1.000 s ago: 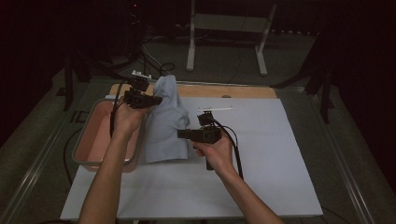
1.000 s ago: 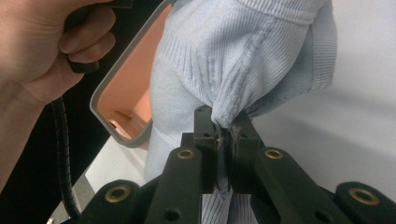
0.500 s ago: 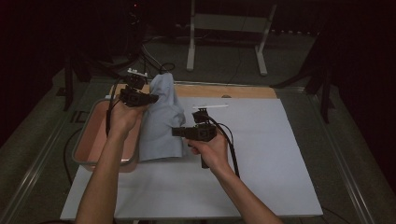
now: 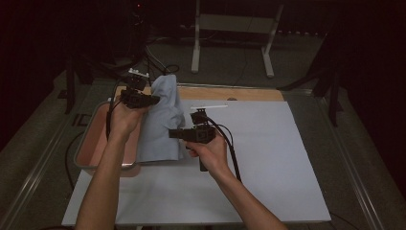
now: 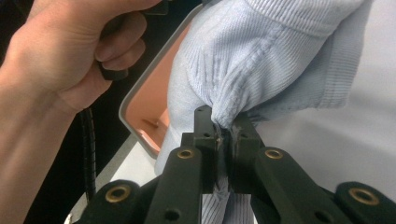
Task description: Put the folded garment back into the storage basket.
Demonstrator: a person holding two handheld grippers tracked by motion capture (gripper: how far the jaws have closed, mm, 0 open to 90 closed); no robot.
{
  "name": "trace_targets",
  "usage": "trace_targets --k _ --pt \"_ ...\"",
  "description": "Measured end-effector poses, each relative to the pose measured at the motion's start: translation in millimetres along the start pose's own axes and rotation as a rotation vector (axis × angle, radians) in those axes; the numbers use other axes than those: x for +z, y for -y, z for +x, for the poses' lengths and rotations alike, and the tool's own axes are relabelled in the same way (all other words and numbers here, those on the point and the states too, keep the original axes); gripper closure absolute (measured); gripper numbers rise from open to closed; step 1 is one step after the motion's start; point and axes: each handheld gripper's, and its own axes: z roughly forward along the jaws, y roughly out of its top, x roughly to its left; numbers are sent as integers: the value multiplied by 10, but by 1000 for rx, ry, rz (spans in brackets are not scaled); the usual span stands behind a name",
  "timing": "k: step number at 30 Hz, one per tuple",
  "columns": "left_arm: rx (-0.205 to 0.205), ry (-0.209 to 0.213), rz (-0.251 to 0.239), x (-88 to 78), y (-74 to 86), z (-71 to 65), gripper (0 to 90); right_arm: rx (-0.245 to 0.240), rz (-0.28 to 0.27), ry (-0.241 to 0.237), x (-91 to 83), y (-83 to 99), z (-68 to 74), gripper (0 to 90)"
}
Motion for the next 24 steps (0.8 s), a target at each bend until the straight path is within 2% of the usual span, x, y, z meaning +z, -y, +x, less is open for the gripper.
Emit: trace_targets --k 8,15,24 --pt "12 -18 7 -34 -20 13 871 -1 -8 -16 44 -30 65 847" --pt "1 -37 5 -65 -13 58 871 10 -5 -23 109 -33 90 847" --pt "-3 -55 4 -78 1 93 871 -1 6 -17 225 -24 124 847"
